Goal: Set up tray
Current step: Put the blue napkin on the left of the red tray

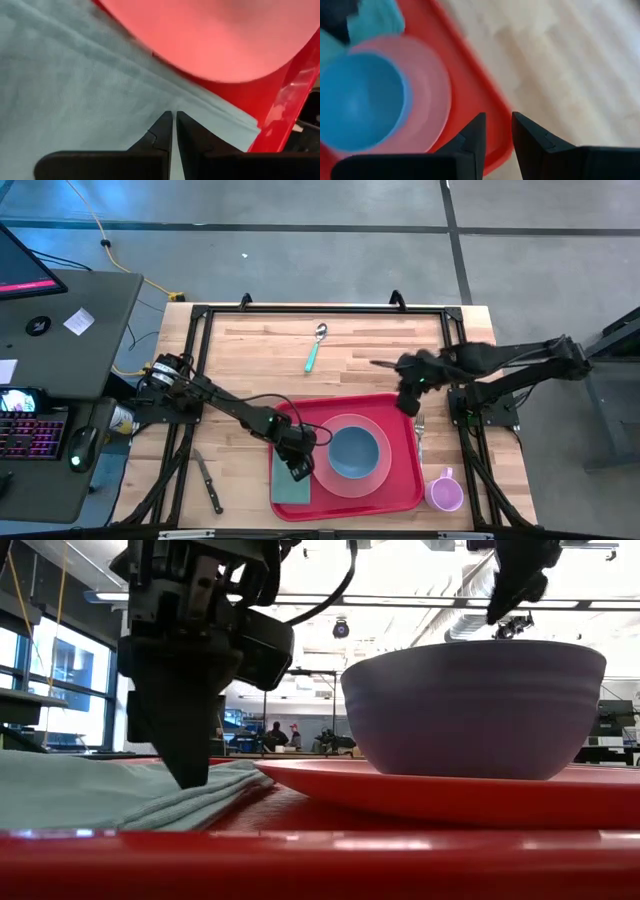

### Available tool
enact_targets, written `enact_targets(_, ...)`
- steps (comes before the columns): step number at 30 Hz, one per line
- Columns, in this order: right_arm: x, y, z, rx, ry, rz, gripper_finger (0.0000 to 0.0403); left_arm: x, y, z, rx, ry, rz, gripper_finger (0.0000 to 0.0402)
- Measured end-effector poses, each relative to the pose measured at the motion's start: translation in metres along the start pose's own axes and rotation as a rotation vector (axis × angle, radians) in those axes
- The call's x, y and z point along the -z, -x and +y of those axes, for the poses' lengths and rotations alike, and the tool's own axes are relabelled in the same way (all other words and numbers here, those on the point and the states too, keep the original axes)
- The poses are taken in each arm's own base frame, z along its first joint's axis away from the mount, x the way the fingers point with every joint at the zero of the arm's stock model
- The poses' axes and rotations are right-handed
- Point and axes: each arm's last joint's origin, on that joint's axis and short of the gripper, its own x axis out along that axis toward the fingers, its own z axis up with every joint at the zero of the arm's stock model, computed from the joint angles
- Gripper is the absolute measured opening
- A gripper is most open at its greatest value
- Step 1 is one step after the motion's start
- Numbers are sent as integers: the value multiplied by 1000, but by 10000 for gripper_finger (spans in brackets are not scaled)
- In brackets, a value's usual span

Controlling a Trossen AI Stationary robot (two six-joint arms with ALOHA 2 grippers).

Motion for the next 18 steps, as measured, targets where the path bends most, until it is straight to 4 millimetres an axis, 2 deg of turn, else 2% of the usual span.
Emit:
enact_targets(5, 33, -53, -3, -122, -102, 167, 76, -2, 0, -1, -8, 14, -44, 60)
enact_targets(9, 60, -89, -6, -208, -198, 216, 94, -2, 0, -1, -13, 17, -54, 60)
enact_targets(13, 73, -113, -5, -385, -269, 171, 116, -3, 1, -1, -18, 39, -71, 60)
enact_targets(18, 85, -129, -6, -540, -351, 94, 130, -6, 1, -4, 3, 57, -118, 60)
